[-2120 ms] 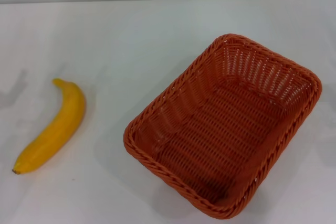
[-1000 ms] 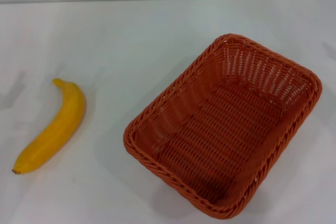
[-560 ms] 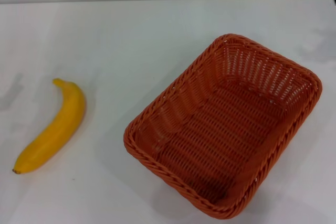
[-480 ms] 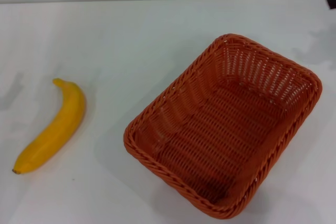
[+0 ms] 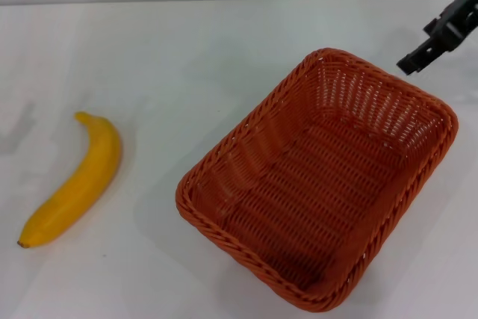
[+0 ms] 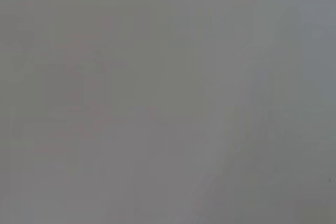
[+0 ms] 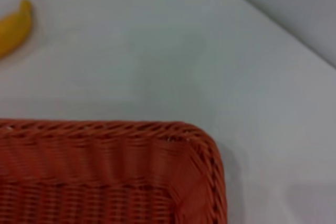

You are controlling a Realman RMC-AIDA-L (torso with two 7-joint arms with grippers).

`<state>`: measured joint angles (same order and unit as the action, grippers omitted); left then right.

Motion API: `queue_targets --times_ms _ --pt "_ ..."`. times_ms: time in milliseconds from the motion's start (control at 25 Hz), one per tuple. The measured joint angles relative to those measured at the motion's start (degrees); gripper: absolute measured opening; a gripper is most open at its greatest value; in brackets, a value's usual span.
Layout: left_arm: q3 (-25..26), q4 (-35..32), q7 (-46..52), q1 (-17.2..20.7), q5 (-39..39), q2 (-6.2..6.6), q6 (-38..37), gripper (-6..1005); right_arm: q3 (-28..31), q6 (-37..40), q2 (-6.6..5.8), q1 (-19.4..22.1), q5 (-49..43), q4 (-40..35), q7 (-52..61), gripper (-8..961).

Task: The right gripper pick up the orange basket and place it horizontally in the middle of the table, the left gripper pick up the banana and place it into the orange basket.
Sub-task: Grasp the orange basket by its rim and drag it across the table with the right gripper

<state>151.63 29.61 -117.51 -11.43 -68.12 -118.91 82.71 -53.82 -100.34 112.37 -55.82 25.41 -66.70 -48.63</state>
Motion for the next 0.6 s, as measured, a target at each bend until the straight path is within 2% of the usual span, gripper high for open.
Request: queue_targets --times_ms 120,200,400,600 --pt "-0.02 -0.01 0.0 0.02 0.0 0.0 0.0 866 -0.79 1.74 1.88 -1.9 -4.49 2.02 0.03 808" --pt "-0.02 -0.01 -0.08 0.11 0.0 -0.05 0.0 865 -1.59 2.88 2.41 -2.8 -5.81 3.92 0.03 800" --pt "-0.02 -0.09 -0.59 0.43 -0.02 -0.13 0.0 863 -3.51 5.84 2.44 -6.0 -6.65 12.84 0.24 782" --pt "-0.01 -1.27 -2.07 0.16 -0.04 -0.19 0.0 861 -6.85 9.37 2.5 -7.6 -7.01 18.53 1.29 763"
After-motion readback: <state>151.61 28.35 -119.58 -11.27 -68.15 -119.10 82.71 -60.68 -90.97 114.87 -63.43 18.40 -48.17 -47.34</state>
